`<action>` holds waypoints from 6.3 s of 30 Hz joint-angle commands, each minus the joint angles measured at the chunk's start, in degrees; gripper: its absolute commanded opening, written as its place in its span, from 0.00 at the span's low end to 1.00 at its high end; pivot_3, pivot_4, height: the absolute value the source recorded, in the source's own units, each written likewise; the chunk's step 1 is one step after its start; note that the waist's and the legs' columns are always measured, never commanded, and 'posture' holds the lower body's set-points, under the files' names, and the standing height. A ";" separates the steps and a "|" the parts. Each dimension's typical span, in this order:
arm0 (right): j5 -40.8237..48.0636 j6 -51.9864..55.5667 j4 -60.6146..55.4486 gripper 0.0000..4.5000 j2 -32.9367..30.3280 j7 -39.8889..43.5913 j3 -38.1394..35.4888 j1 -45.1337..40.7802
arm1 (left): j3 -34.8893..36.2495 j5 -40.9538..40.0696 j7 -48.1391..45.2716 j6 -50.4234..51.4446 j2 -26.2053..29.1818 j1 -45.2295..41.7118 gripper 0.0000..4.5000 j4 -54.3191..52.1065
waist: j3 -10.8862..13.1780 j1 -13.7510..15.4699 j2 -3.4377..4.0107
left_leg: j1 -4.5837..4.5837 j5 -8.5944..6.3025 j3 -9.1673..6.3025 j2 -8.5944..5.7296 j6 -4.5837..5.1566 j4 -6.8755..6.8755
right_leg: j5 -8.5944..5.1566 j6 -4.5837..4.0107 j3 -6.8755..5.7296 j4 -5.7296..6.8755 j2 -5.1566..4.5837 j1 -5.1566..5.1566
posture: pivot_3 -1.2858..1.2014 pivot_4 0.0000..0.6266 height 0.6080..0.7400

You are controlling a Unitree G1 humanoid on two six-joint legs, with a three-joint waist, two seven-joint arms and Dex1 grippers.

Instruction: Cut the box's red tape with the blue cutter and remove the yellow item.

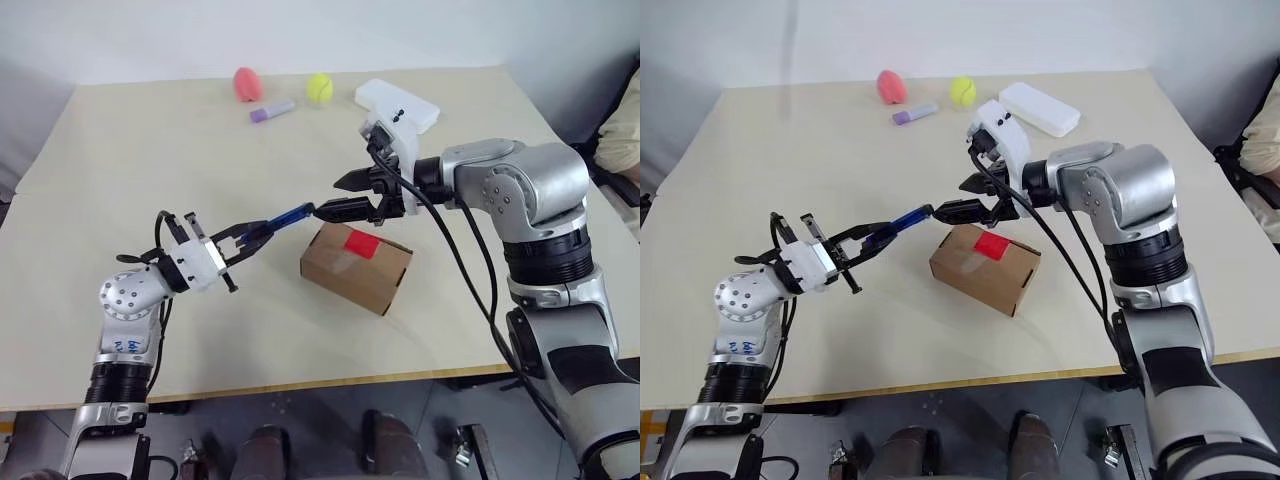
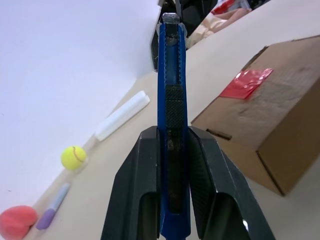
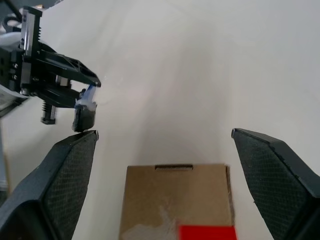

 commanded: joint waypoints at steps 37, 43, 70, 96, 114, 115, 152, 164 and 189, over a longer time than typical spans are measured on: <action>0.54 -5.26 10.16 0.57 4.65 4.70 3.34 -6.84 | -6.60 3.85 8.39 -7.84 -0.49 -8.55 0.09 10.22 | -0.01 -0.23 -0.02 | 0.00 -0.01 -0.01 -0.01 0.01 -0.01 | 0.02 0.04 0.00 -0.01 0.00 -0.01 | 0.52 0.24 1.00; 0.04 -5.58 9.85 0.11 4.23 6.04 4.75 -7.11 | -6.56 3.90 8.74 -7.60 -0.70 -9.05 0.09 10.62 | -0.01 -0.23 -0.01 | 0.00 -0.01 -0.01 -0.01 0.01 -0.01 | 0.02 0.04 0.00 -0.01 0.00 -0.01 | 0.52 0.24 1.00; -0.48 -2.57 2.78 0.04 -2.46 -1.69 -5.28 -4.74 | 3.32 -17.63 -0.88 35.28 11.10 -1.37 1.00 -10.96 | -0.01 -0.43 -0.02 | 0.02 -0.01 0.00 0.00 0.01 -0.11 | 0.02 0.04 0.02 0.00 -0.01 -0.04 | 0.52 0.24 1.00; 9.15 17.22 -27.78 0.04 -9.03 -16.51 -18.68 10.68 | -18.25 -19.66 3.55 87.44 6.19 -16.49 0.01 -28.05 | 0.02 0.15 -0.06 | -0.01 -0.03 0.03 -0.03 0.03 -0.03 | 0.04 0.07 0.14 -0.04 0.00 -0.02 | 0.52 0.24 1.00; 8.71 10.55 -26.81 0.04 -9.76 -16.97 -10.93 14.69 | -23.43 -14.76 5.02 95.28 4.43 -19.66 0.00 -26.02 | 0.01 1.43 -0.06 | -0.01 -0.03 0.06 -0.04 0.04 0.05 | 0.04 0.07 0.18 -0.04 0.00 -0.01 | 0.52 0.24 1.00; 8.61 10.28 -26.68 0.04 -9.93 -16.98 -10.70 14.87 | -23.43 -14.74 5.02 95.39 4.32 -19.70 0.00 -26.04 | 0.01 1.47 -0.06 | -0.01 -0.03 0.07 -0.04 0.04 0.06 | 0.04 0.07 0.18 -0.04 0.00 -0.02 | 0.52 0.24 1.00; 7.42 2.52 -19.21 0.04 -12.43 -15.31 -10.92 13.52 | -23.64 -11.00 4.20 93.71 1.70 -22.90 0.00 -21.21 | 0.00 1.65 -0.08 | -0.01 -0.04 0.10 -0.04 0.06 0.15 | 0.05 0.06 0.21 -0.03 0.00 0.01 | 0.52 0.24 1.00; 8.68 2.56 -20.14 0.04 -12.44 -12.87 -9.78 14.24 | -23.51 -10.72 4.36 93.41 1.43 -23.18 0.00 -20.62 | 0.00 1.62 -0.08 | -0.03 -0.05 0.10 -0.04 0.08 0.19 | 0.05 0.06 0.21 -0.03 0.00 0.01 | 0.52 0.24 1.00; 8.03 1.81 -19.94 0.04 -15.96 -11.67 -9.00 13.46 | -23.28 -10.00 4.53 93.22 0.81 -22.85 0.00 -20.19 | 0.00 1.73 -0.08 | -0.04 -0.08 0.10 -0.04 0.12 0.32 | 0.05 0.05 0.22 -0.02 0.00 0.04 | 0.52 0.24 1.00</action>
